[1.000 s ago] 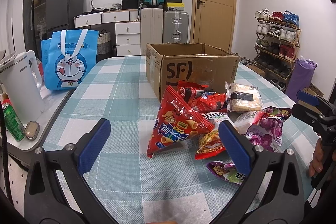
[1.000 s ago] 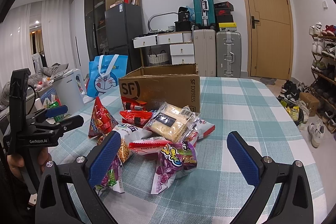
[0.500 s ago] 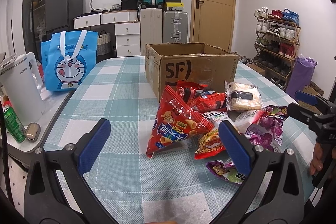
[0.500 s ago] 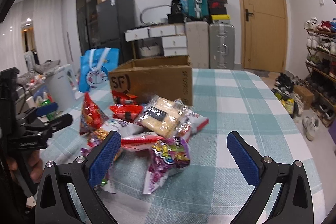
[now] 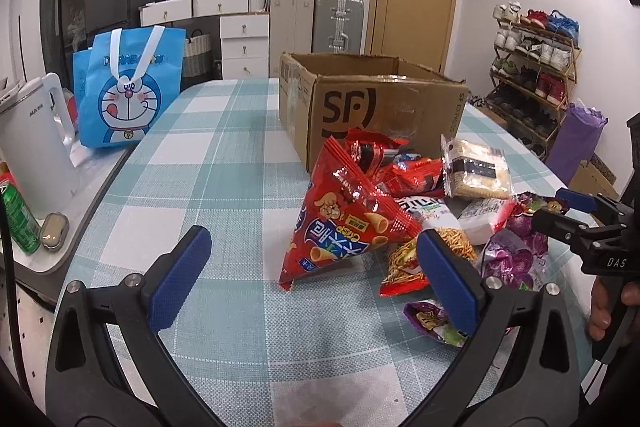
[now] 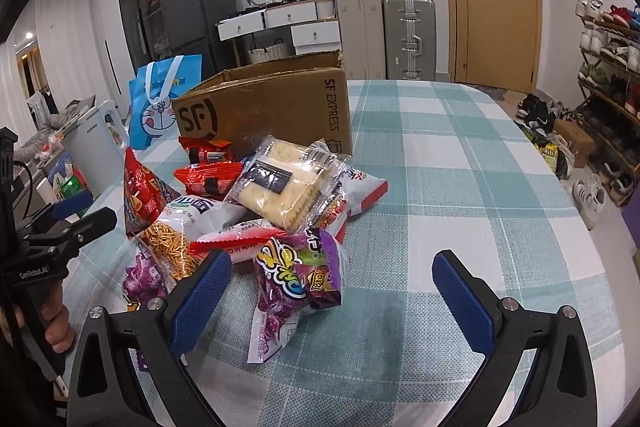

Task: Organize snacks
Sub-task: 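Grasp the purple snack bag with the right gripper while the left gripper grasps the red triangular bag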

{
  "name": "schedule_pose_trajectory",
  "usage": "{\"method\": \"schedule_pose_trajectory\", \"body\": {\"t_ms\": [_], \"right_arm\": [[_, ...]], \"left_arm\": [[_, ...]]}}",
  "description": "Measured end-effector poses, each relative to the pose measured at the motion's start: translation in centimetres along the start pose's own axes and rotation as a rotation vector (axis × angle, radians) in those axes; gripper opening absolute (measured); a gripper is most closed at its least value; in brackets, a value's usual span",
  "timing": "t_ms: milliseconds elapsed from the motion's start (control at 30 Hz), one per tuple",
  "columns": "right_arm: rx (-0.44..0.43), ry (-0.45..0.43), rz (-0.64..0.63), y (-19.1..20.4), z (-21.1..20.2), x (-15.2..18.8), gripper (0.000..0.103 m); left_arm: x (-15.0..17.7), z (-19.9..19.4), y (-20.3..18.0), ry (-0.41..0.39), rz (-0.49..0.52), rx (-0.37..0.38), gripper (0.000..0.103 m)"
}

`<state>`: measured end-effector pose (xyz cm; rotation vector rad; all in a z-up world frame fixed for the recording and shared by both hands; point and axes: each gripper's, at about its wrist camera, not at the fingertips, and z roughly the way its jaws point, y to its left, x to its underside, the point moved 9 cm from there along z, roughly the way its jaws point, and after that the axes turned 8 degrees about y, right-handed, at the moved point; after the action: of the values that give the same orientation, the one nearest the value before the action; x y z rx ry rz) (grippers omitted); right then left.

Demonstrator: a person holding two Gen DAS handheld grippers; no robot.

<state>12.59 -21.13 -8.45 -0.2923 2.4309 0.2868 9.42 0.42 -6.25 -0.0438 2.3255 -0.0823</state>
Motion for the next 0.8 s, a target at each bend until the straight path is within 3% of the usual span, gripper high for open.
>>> {"method": "schedule_pose_trajectory", "body": {"t_ms": [67, 167, 367, 600, 800], "right_arm": [[-0.005, 0.024, 0.005, -0.1, 0.6, 0.1, 0.102], [-0.022, 0.056, -0.005, 0.1, 1.2, 0.3, 0.089], [-0.061, 0.088, -0.015, 0.6, 1.9, 0.5, 0.078], [-0.092, 0.091, -0.041, 1.5, 1.8, 0.7, 0.055], [-0.086, 0.087, -0.047, 1.6, 1.6, 0.7, 0.049]], "left_arm": [[0.1, 0.8, 0.0, 0.033, -0.001, 0.002, 0.096], [0.3, 2.0, 0.1, 0.077, -0.015, 0.013, 0.089], [-0.2, 3.4, 0.5, 0.097, -0.039, 0.034, 0.089], [-0.8, 4.7, -0.5, 0.123, -0.002, 0.055, 0.089], [-0.8, 5.1, -1.3, 0.133, 0.019, 0.065, 0.089]]}}
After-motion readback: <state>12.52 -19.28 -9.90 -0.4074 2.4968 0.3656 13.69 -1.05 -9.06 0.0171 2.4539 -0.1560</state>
